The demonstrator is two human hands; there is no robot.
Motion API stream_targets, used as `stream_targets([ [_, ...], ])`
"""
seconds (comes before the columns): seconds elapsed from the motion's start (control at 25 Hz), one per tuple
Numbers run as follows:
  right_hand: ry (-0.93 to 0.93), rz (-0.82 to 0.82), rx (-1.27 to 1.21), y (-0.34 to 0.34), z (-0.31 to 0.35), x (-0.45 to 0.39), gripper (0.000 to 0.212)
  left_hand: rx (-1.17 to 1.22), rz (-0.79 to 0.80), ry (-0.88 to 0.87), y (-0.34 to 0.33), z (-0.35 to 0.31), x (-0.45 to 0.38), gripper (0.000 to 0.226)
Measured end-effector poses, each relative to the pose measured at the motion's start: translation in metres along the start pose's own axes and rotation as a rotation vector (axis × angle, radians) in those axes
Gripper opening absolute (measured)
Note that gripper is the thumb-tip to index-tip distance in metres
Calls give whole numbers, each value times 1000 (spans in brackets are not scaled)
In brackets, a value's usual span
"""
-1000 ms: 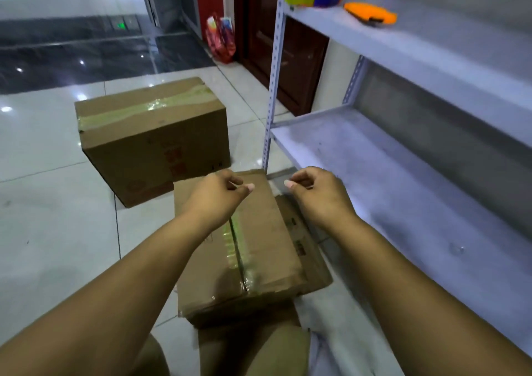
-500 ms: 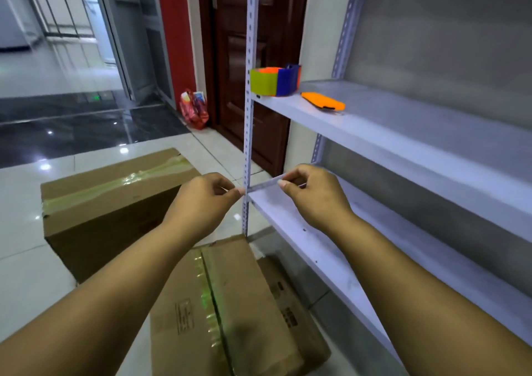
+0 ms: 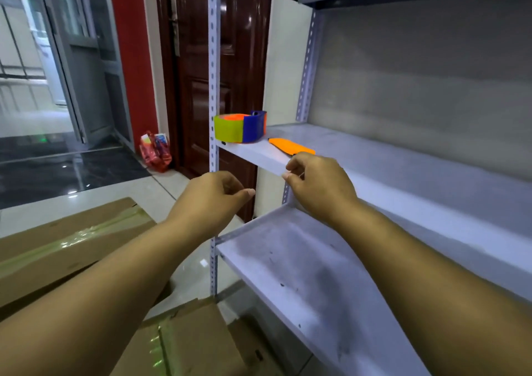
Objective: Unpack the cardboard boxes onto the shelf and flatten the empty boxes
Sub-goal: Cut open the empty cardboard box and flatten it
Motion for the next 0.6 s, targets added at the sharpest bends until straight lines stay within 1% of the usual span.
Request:
stream_targets([
  [0.2,16,-96,184,6,0,-36,29,-10,0,-51,-6,6,-30,21],
  [0.32,-40,-108,310,0,1,-56,37,2,-3,-94,-10,10,-46,17],
  [0.4,-115,-71,373,-6,2,-64,46,21,14,-112,-13,16,-54,14],
  [0.48,-174,14,404,-14,0,-70,51,37,19,-125,-15,23,-58,14],
  [0.6,-216,139,316,-27,-5,-76,50,63,16,-134,-19,35,-67,16],
])
Point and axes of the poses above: each hand's wrist, its own x-axis away from the middle knuckle, its own y-axis out of the back of the hand, z = x × y, the point moved 1 cm from there along -x, towards the middle knuckle, and after that the axes turned 8 degrees about -y, right-handed, at the moved point
